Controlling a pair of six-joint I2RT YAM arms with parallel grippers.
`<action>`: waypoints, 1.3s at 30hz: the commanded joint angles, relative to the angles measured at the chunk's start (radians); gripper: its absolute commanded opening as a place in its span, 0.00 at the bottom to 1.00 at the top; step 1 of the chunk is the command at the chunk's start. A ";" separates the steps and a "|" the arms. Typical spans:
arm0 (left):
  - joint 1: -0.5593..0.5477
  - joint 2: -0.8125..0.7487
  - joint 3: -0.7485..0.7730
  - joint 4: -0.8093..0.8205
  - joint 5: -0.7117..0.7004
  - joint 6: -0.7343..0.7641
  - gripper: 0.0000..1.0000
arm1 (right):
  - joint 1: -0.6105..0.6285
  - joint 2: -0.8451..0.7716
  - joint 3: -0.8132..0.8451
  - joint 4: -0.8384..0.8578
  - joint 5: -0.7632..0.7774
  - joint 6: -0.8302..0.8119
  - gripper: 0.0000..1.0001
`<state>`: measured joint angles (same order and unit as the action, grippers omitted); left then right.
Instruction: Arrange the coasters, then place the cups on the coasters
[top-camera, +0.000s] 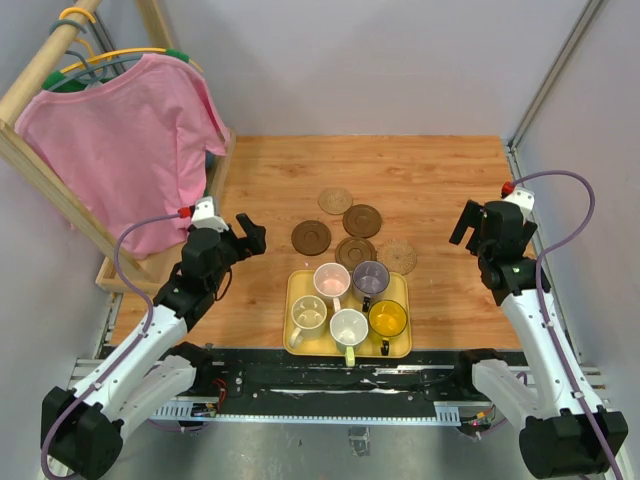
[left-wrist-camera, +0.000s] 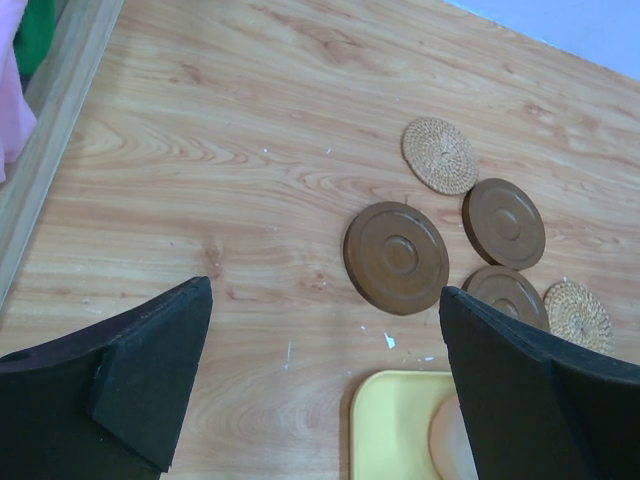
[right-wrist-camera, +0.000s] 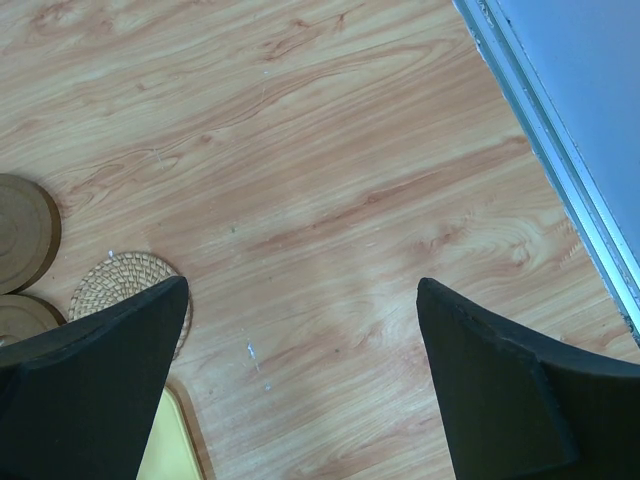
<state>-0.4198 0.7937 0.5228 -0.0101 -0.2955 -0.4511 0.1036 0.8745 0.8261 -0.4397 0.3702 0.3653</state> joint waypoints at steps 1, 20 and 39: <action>0.006 -0.011 -0.016 0.018 -0.019 -0.003 1.00 | 0.001 0.002 0.000 0.019 0.021 0.001 0.98; 0.005 -0.024 -0.031 0.023 -0.021 -0.002 1.00 | 0.001 0.011 0.007 0.011 0.016 0.031 0.99; 0.005 0.281 -0.002 0.282 0.158 -0.003 0.84 | 0.004 0.189 -0.018 0.118 -0.188 0.031 0.49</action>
<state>-0.4198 0.9977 0.4950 0.1406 -0.2047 -0.4603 0.1040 1.0275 0.8257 -0.4004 0.2626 0.3958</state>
